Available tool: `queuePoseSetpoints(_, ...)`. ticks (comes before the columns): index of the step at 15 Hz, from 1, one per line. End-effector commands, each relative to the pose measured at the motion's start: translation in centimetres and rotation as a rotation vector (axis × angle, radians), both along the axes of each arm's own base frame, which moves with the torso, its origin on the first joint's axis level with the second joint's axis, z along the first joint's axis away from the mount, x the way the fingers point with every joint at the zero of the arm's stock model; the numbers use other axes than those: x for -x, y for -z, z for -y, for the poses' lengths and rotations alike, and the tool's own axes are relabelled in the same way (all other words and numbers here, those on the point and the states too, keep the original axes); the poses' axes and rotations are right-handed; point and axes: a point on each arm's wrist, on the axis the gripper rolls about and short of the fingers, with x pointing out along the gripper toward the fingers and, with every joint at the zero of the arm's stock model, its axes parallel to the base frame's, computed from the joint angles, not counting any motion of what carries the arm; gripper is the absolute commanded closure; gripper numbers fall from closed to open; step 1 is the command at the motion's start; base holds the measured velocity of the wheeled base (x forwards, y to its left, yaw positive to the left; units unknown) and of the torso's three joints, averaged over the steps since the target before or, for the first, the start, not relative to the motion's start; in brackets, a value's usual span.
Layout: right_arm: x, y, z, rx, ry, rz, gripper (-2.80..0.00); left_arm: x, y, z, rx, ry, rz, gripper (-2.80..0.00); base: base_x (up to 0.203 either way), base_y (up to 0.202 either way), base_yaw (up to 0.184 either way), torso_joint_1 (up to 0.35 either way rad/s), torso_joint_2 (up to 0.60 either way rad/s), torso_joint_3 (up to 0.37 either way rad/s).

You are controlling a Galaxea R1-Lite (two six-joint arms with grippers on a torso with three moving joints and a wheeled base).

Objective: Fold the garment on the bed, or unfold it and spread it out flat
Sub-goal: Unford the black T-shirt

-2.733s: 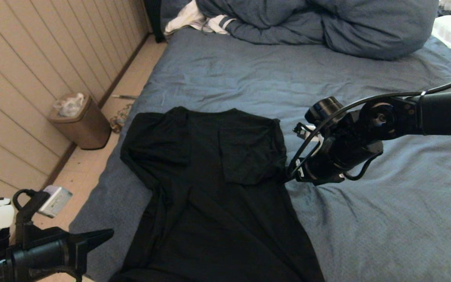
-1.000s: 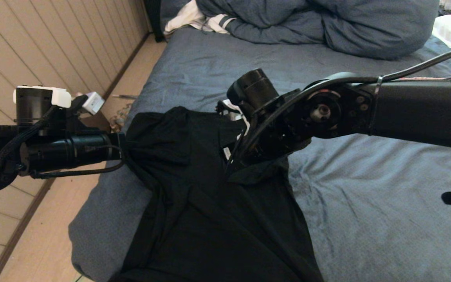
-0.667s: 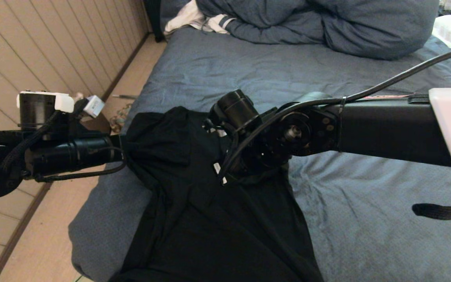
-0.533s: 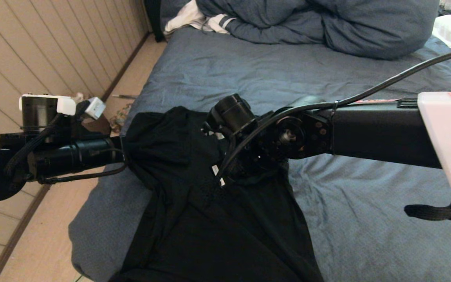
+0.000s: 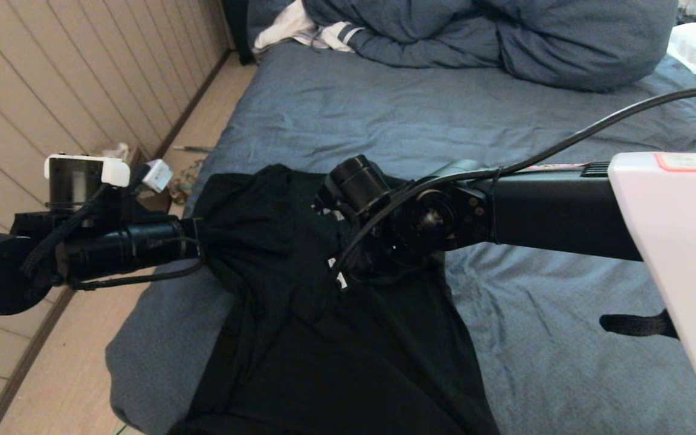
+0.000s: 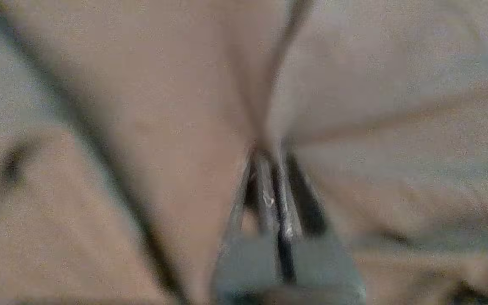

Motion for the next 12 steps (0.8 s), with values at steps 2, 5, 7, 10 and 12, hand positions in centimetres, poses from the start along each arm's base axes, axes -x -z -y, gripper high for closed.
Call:
queuePoseSetpoints(2, 0.2, -0.4, 0.2, -0.001, 0.002, 0.004, 0.0, 0.0, 0.1, 0.2, 0.002, 0.009, -0.001, 0.0, 0.0, 0.0, 0.0, 0.0, 0.0, 0.0)
queuePoseSetpoints(5, 0.4, -1.3, 0.9, -0.002, 0.027, 0.028, 0.0, 0.1, 0.1, 0.4, 0.002, 0.015, 0.0, 0.0, 0.0, 0.0, 0.0, 0.0, 0.0, 0.0)
queuePoseSetpoints(7, 0.5, -3.5, 2.6, -0.033, 0.06, 0.069, 0.0, 0.2, 0.1, 0.5, 0.002, 0.016, -0.001, 0.0, 0.0, 0.0, 0.0, 0.0, 0.0, 0.0)
queuePoseSetpoints(10, -0.3, -5.2, 6.1, -0.047, 0.134, 0.094, 0.0, 0.3, 0.0, 0.6, 0.003, 0.02, 0.003, 0.0, 0.0, 0.0, 0.0, 0.0, 0.0, 0.0)
queuePoseSetpoints(12, -0.4, -4.3, 6.1, -0.032, 0.134, 0.068, 0.0, 0.3, 0.0, 0.7, 0.003, 0.026, 0.003, 0.0, 0.0, 0.0, 0.0, 0.0, 0.0, 0.0)
